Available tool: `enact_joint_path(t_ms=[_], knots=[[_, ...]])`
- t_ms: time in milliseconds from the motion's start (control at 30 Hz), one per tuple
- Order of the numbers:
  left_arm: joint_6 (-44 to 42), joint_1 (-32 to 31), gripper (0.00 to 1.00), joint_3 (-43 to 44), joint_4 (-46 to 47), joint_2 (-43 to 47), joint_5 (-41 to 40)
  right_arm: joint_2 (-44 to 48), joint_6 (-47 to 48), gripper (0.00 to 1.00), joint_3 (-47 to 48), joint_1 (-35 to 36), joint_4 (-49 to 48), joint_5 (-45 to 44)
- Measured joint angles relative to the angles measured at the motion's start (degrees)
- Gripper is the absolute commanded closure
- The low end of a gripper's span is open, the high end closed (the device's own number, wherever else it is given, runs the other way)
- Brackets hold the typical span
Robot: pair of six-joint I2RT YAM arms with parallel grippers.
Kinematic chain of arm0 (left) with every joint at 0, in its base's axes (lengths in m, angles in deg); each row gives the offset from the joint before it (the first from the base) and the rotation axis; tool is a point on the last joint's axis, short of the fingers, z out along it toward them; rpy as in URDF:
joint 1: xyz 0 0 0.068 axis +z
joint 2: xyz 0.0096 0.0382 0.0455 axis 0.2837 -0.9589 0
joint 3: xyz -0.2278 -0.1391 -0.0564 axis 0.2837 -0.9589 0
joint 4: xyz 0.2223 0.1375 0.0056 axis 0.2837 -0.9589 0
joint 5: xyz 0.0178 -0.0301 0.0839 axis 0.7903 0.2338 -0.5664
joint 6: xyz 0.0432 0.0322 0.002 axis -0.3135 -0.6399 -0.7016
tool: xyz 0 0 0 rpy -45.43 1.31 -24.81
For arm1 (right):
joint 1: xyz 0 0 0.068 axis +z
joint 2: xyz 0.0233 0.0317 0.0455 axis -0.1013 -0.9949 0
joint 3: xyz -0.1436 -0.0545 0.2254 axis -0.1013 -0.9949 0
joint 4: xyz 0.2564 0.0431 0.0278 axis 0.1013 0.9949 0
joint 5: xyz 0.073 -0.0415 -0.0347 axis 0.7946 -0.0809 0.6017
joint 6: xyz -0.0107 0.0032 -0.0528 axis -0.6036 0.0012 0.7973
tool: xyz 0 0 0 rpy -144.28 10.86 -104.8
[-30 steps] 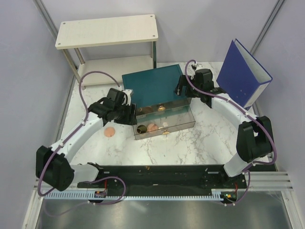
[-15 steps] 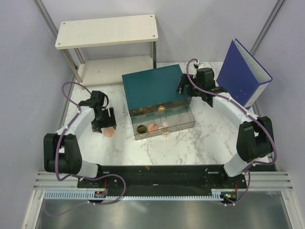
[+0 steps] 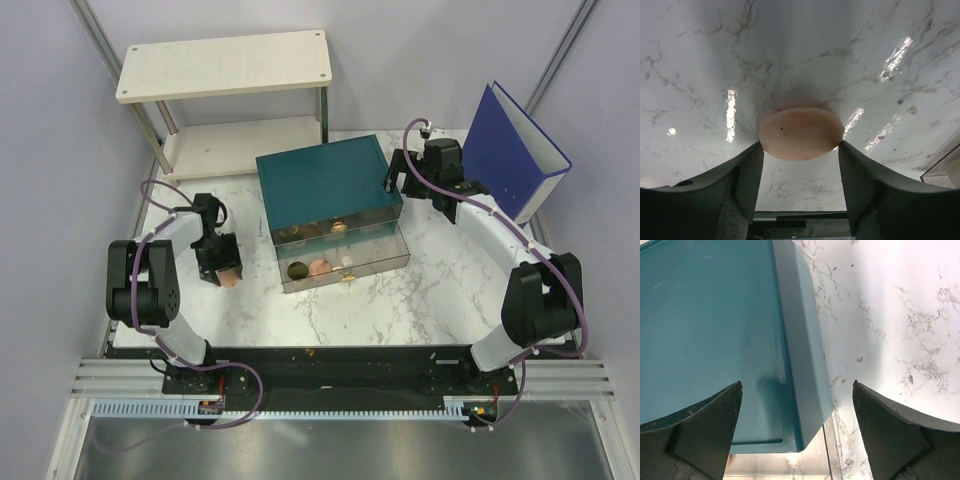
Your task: Organize the makeup
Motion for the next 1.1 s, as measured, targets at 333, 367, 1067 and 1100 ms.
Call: enact_joint_path(t_ms=[333, 367, 1067, 1100], knots=[[-1.7, 0.2, 0.98, 0.5, 0.8, -1.3, 1.1, 0.0, 0.0, 0.02, 0.0, -0.2, 0.0, 0.0], [-1.9, 0.2, 0.98, 0.5, 0.8, -0.9, 1.6, 0.0, 0.0, 0.02, 0.0, -0.2, 0.0, 0.0], [-7.2, -24.6, 0.81, 15.0, 3.4, 11.0, 12.7, -0.7, -0.2, 0.02, 0.0, -0.3, 0.0, 0.0], [-7.4, -25.3, 0.8, 16.0, 3.8, 9.6, 13.0, -0.7, -0.2, 0.02, 0.0, -0.3, 0.0, 0.0]])
